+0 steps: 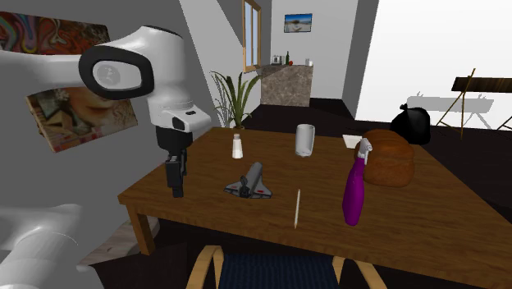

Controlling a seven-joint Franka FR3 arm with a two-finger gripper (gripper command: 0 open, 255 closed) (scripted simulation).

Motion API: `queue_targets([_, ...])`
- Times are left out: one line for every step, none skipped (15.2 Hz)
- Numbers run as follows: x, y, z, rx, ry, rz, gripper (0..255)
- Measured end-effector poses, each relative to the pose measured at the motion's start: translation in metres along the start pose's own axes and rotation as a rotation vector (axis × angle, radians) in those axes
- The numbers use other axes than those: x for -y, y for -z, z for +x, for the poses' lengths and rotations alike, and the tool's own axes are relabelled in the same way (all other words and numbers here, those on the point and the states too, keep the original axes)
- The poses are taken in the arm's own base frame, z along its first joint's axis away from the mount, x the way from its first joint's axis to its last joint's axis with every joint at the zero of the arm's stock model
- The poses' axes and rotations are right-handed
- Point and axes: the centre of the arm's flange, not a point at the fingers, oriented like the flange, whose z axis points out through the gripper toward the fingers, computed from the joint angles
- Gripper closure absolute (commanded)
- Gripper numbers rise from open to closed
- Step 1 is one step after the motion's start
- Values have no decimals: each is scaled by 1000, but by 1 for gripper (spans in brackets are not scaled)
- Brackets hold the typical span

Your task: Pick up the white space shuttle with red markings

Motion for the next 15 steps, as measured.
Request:
queue_targets([0,0,0,0,0,0,0])
queue_targets([1,0,7,0,20,-1,0])
queue_targets([3,-1,16,0,51,-2,0])
queue_targets([7,-5,26,2,89,-4,0])
queue_targets([9,-8,35,2,129,-6,0])
queue_targets([13,-7,50,1,171,-8,0])
queue_targets([18,-13,62,3,214,-10,0])
queue_targets([25,-13,73,3,257,-12,0])
queue_targets([29,-18,86,3,300,-14,0])
queue_targets([36,-18,98,4,344,-16,0])
queue_targets([42,-19,109,4,387,-18,0])
queue_targets([50,-22,119,4,431,-20,0])
queue_targets([58,-28,132,4,474,-22,0])
queue_targets([67,-31,140,5,518,-24,0])
queue_targets([73,-35,148,6,561,-27,0])
